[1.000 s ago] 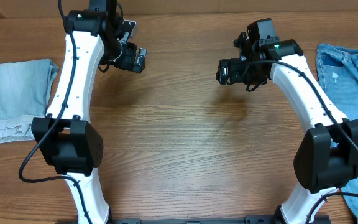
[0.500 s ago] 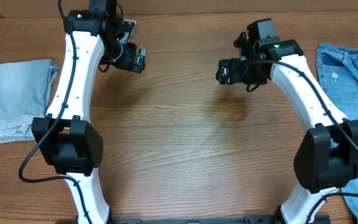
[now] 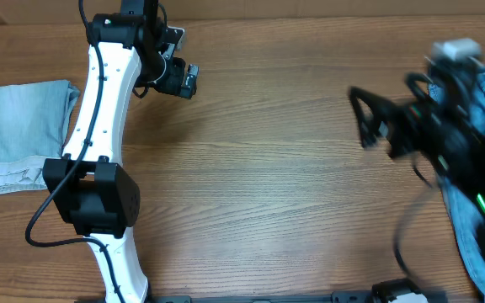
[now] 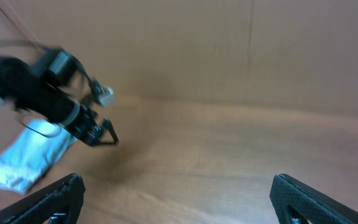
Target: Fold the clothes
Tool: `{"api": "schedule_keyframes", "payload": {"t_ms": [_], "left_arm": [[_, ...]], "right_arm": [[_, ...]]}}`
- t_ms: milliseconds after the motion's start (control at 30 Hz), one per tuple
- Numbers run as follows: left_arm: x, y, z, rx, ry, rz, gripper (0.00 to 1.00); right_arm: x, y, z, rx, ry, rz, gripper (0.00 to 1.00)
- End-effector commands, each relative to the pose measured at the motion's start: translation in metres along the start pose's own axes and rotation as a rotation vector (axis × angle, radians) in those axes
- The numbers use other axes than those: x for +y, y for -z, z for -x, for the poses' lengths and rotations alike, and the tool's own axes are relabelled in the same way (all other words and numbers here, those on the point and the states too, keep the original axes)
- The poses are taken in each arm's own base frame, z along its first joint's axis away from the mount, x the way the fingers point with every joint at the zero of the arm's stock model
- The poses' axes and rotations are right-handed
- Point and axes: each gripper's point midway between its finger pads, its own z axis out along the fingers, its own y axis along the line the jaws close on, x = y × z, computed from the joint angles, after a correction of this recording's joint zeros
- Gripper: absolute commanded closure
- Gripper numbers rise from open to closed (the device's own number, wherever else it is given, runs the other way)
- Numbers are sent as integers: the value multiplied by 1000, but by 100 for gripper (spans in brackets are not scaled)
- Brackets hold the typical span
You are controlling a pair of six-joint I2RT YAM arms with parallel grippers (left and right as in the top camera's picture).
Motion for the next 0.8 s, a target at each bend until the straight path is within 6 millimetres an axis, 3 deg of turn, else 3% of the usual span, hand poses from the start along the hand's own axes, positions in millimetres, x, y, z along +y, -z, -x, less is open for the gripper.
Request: {"api": "schedule_keyframes", "payload": {"t_ms": [0,33,100,167,200,300,367,467,567,767], "left_arm": [[-2,-4,-1,8,11,-12,0],[-2,-4,-1,8,12,-13,0],[-1,-4,-1,8,12,-12,0],[-1,-4,-1,8,12,-12,0],[-1,-4,-1,8,12,-13,0],[-1,-4,-1,8,12,-12,0],[-1,-4,-1,8,12,-12,0],[-1,-4,-1,8,12,-12,0],[-1,-4,-1,8,12,-12,0],[-1,-4,-1,8,12,-12,0]], "right_arm": [[6,69,-1,-153,33,-35,0],[7,82,-8,-182,38,-33,0],[9,110,-40,-234,48,-24,0],[6,119,-66,-252,50,-29,0],[2,120,-92,-252,50,-34,0],[-10,99,-140,-226,45,-37,0],[-18,78,-160,-251,42,-31,0],[-23,44,-176,-305,58,7,0],[-30,14,-176,-415,86,30,0],[-42,-4,-175,-604,130,23,0]]}}
